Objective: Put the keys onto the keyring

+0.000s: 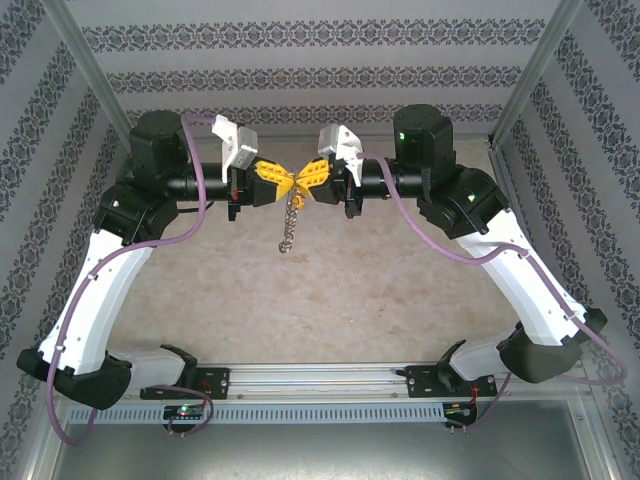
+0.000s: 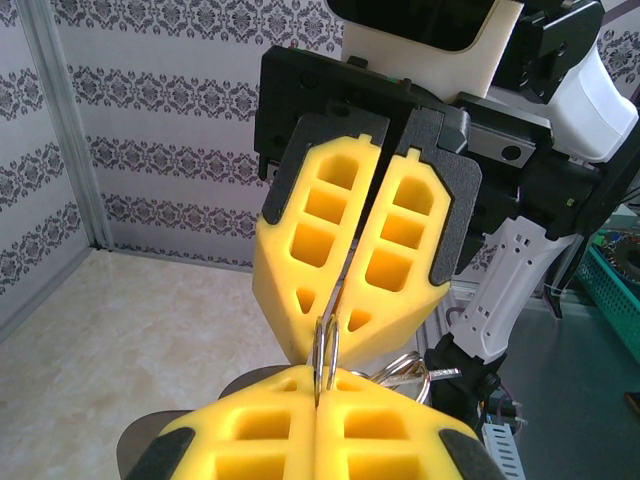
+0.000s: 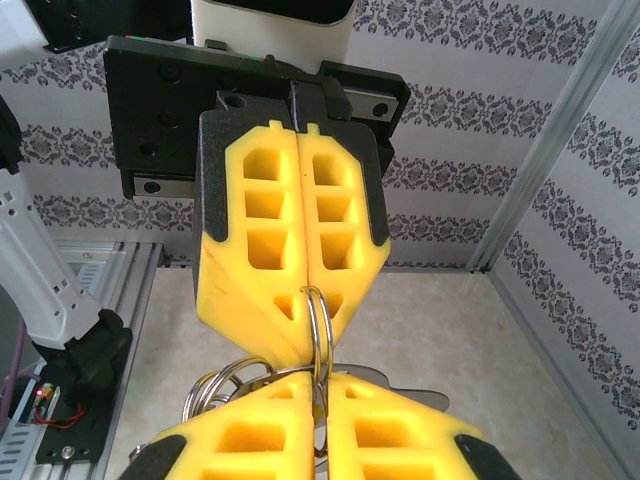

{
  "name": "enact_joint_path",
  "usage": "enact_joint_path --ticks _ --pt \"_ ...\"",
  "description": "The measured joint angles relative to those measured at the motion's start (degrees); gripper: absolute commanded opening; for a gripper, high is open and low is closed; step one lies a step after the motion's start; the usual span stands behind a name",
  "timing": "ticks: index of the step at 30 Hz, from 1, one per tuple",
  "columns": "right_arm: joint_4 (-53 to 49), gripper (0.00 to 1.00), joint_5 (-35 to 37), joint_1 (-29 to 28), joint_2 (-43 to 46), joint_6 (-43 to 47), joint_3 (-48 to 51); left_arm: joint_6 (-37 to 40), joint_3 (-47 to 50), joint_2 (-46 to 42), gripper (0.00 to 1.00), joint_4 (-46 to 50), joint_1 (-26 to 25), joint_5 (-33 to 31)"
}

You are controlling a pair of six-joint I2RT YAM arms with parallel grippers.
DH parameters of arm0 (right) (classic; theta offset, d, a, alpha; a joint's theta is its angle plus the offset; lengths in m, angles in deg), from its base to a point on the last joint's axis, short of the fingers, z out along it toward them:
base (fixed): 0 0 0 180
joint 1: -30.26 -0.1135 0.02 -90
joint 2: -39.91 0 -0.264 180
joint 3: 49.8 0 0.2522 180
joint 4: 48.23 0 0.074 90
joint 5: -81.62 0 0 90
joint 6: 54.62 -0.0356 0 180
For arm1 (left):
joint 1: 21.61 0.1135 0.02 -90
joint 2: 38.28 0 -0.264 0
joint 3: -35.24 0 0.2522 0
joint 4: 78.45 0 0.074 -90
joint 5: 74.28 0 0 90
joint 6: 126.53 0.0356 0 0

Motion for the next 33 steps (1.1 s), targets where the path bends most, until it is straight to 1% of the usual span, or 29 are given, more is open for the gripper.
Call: enact_joint_path --ticks 3,8,9,12,14,17,22,26,33 --pt "-0.02 0.0 -0.15 0.02 0.0 -0.09 0.11 0.48 0.0 0.0 0.0 0.46 0.0 -0.11" --pt "-0.48 0.0 -0.28 0.02 -0.09 -0.15 0.15 2.54 0.0 0.0 0.0 1.7 0.0 -0.57" --pt "-0.7 0.0 -0.28 0.02 -0.15 -0.07 0.15 2.89 0.0 0.0 0.03 2.01 0.0 -0.7" --pt "-1.07 0.0 -0.28 0.02 -0.5 0.26 0.15 4.07 0.0 0.0 0.25 2.97 -0.02 -1.62" --pt "-1.79 0.0 0.26 0.02 -0.92 0.76 0.11 4.66 0.0 0.0 0.3 4.02 -0.02 -2.14" --pt "-2.82 0.0 1.27 0.0 -1.81 2.14 -0.11 6.08 -0.04 0.0 0.32 5.99 -0.33 -4.04" --pt "-7.34 0.0 3.65 -0.02 -2.99 5.55 -1.57 10.4 -1.18 0.0 0.32 10.91 -0.52 -10.23" --pt "-12.04 0.0 6.1 -0.76 -4.5 9.22 -4.79 14.14 -2.89 0.0 0.32 14.62 -1.84 -14.73" --pt "-17.75 0.0 8.31 -2.4 -6.4 13.79 -7.56 18.16 -4.35 0.02 0.31 18.69 -3.89 -19.63"
